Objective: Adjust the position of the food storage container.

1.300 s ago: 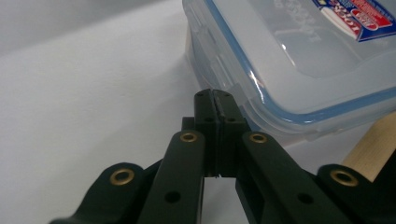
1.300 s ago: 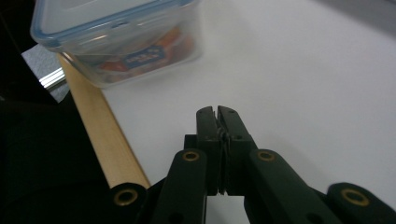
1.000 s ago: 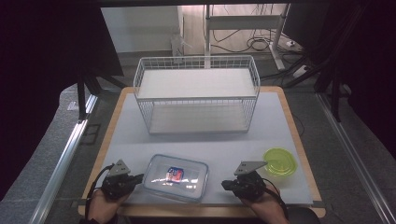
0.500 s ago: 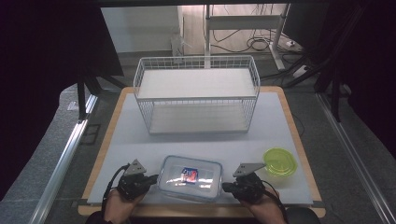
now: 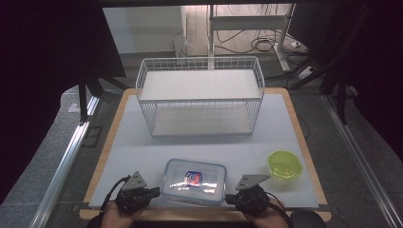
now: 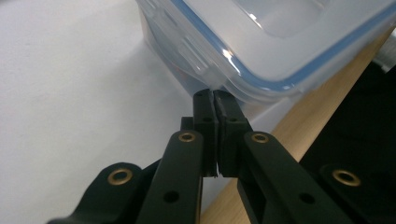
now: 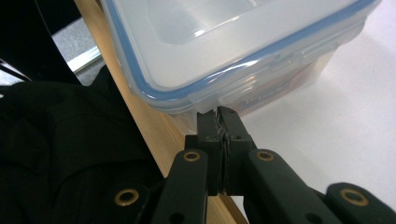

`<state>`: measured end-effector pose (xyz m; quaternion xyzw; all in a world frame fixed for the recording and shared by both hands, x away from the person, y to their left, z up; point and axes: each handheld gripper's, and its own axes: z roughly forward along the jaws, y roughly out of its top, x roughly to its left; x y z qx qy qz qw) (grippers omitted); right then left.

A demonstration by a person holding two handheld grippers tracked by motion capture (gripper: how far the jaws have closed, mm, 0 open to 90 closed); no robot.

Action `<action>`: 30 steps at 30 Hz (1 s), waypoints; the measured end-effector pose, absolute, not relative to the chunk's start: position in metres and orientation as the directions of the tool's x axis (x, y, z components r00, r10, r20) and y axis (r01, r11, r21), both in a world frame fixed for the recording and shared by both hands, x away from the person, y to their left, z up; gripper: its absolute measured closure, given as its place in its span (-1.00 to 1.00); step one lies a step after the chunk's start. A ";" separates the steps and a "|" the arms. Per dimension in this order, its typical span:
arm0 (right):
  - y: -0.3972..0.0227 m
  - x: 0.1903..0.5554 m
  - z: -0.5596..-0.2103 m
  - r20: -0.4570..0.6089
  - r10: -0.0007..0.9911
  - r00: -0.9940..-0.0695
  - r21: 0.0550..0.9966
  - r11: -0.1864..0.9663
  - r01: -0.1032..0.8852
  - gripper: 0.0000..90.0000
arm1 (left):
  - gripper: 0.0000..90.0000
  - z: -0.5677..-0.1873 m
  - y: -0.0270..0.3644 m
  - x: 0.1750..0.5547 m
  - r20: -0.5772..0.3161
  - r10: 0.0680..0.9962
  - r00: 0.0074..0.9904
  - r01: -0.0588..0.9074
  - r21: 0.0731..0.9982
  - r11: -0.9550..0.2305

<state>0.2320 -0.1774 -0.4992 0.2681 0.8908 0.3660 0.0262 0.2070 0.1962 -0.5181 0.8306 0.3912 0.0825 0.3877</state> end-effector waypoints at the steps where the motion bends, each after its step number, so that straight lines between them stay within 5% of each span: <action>1: -0.177 0.233 -0.500 0.148 0.500 -0.853 0.666 0.588 0.460 0.97 | 0.99 -0.518 0.195 0.208 -0.160 0.717 0.678 0.586 0.707 -0.397; 30: -0.201 0.291 -0.500 0.049 0.620 -0.783 0.662 0.567 0.490 0.99 | 0.99 -0.521 0.154 0.263 -0.130 0.741 0.659 0.596 0.691 -0.409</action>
